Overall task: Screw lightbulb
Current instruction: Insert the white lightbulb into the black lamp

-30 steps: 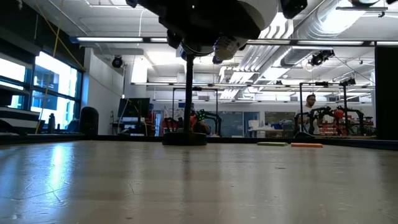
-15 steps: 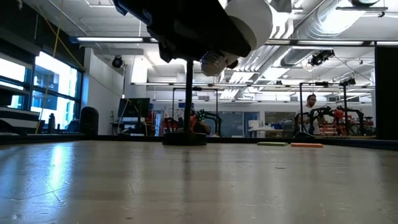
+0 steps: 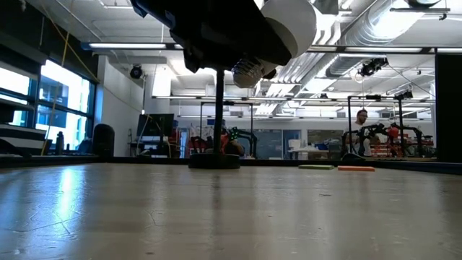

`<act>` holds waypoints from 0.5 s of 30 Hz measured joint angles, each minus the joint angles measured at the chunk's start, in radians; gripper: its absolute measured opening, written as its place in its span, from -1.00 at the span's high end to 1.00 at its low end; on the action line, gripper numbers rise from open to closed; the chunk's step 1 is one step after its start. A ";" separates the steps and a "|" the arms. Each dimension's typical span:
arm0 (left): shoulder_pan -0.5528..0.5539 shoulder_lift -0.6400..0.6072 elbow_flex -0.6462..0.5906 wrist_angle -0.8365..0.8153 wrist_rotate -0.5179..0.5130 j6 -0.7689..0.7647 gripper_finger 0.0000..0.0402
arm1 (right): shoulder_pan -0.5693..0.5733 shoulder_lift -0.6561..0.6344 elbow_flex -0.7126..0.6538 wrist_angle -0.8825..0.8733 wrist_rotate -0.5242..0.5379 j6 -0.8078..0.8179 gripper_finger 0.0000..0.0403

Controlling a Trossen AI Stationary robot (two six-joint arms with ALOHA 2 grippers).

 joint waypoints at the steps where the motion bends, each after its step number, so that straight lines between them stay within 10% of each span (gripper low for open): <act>1: 0.000 0.000 0.000 0.000 0.000 0.000 0.23 | 0.009 0.000 0.017 -0.050 0.000 0.032 -0.32; 8: 0.000 0.000 0.000 0.002 -0.001 -0.013 0.23 | 0.143 -0.016 -0.072 -0.351 -0.002 0.272 -0.37; 15: 0.000 0.000 0.000 0.002 0.009 -0.018 0.23 | 0.267 -0.093 -0.455 0.033 0.119 0.391 -0.37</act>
